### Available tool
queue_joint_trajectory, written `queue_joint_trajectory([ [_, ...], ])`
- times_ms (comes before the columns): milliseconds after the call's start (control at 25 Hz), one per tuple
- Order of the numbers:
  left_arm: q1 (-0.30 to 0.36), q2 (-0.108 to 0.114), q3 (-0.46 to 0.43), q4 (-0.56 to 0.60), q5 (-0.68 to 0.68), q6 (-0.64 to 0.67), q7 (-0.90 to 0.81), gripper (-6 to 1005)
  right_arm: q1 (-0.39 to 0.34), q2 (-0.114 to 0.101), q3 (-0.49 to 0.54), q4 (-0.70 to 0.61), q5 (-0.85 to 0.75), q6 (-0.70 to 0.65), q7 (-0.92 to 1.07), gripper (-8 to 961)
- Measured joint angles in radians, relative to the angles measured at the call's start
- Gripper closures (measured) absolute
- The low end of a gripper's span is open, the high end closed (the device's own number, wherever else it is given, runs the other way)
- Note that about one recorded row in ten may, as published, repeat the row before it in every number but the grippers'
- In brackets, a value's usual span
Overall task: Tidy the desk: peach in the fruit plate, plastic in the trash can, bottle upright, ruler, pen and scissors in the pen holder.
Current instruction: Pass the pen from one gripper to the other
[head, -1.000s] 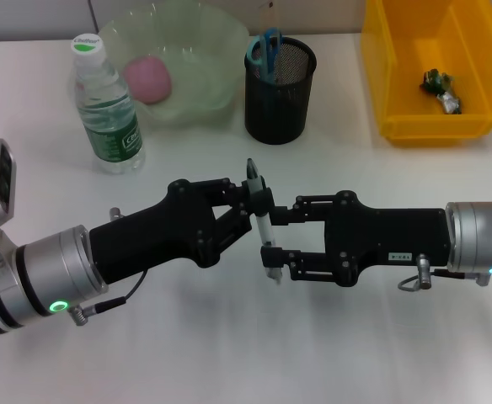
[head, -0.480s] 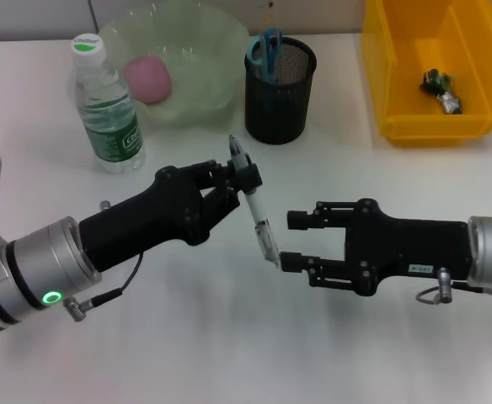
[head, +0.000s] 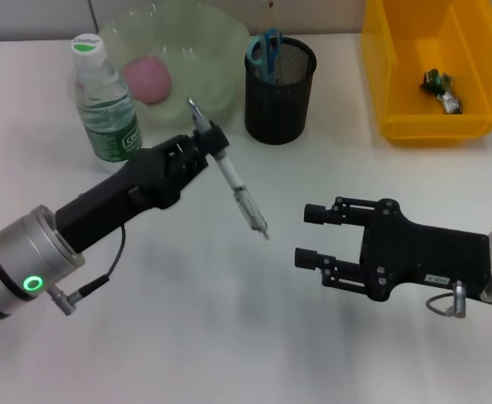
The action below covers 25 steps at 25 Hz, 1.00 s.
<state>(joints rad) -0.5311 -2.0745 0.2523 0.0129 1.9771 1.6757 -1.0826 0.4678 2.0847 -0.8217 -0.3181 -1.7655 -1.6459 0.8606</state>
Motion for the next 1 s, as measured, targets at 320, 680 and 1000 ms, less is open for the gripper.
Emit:
queue_joint_trajectory([
  [320, 0.017, 0.001, -0.108, -0.038, 0.000, 0.002, -0.135, 853, -0.043, 0.001, 0.003, 0.074, 0.107, -0.006, -0.164, 371],
  [680, 0.008, -0.002, -0.157, -0.063, 0.000, -0.016, -0.265, 853, -0.039, 0.003, 0.040, 0.196, 0.110, 0.003, -0.352, 372],
  [1000, 0.009, -0.003, -0.218, -0.114, 0.001, -0.114, -0.340, 853, -0.026, 0.006, 0.122, 0.310, 0.111, 0.011, -0.505, 373],
])
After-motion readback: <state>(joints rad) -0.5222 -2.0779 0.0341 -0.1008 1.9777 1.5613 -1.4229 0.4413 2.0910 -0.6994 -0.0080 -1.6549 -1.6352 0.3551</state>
